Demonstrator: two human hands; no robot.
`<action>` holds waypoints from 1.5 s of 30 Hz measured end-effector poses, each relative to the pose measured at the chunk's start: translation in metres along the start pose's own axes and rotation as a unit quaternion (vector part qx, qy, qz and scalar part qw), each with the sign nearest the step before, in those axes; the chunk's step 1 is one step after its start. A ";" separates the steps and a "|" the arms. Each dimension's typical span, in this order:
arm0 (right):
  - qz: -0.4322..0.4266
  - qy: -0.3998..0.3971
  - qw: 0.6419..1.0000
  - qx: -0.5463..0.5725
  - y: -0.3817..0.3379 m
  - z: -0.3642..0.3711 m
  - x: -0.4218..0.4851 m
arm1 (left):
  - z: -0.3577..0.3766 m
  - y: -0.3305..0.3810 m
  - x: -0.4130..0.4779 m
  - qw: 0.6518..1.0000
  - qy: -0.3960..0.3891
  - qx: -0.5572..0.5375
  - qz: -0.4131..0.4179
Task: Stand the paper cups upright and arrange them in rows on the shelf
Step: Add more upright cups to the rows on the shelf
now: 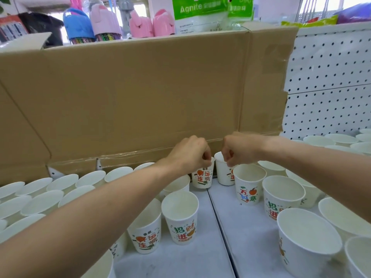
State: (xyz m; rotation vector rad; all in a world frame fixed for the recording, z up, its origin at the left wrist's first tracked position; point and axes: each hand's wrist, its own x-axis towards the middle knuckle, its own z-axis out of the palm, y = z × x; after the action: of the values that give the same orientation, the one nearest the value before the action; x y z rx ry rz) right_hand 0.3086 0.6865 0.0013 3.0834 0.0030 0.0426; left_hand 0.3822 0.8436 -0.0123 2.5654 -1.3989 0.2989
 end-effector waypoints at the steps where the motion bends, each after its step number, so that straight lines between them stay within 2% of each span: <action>1: 0.001 -0.003 1.000 -0.003 -0.001 0.000 0.000 | 0.000 0.000 0.000 1.000 -0.002 0.003 0.002; 7: -0.006 -0.009 1.000 -0.015 -0.002 0.001 0.000 | -0.001 -0.004 -0.004 0.998 -0.066 0.022 0.007; 13: -0.002 -0.010 1.000 -0.028 -0.003 -0.001 -0.001 | -0.003 -0.002 -0.005 0.995 -0.047 0.085 -0.008; 18: 0.008 -0.013 1.000 -0.026 -0.008 -0.004 -0.003 | -0.003 0.001 -0.005 0.994 -0.044 0.096 -0.003; 21: 0.036 -0.005 0.999 0.006 -0.008 -0.021 -0.018 | -0.008 0.004 -0.008 0.998 -0.008 0.068 0.000; 24: 0.048 -0.008 0.997 0.057 -0.002 -0.045 -0.053 | -0.017 0.017 -0.014 0.999 0.029 -0.027 0.017; 27: 0.091 -0.079 0.992 0.029 0.003 -0.059 -0.088 | -0.018 0.042 -0.017 0.993 -0.033 -0.098 0.052; 31: 0.167 -0.140 0.976 -0.011 0.001 -0.053 -0.110 | -0.005 0.068 -0.003 0.992 -0.095 -0.056 0.059; 45: 0.168 -0.126 0.977 -0.021 -0.016 -0.032 -0.116 | -0.008 0.083 0.004 0.987 -0.146 -0.046 0.049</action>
State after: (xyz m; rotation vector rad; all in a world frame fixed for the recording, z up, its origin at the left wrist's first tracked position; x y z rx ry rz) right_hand 0.1922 0.7039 0.0287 2.9851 -0.5223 -0.3282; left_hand 0.3136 0.7986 0.0029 2.5462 -1.5957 -0.1316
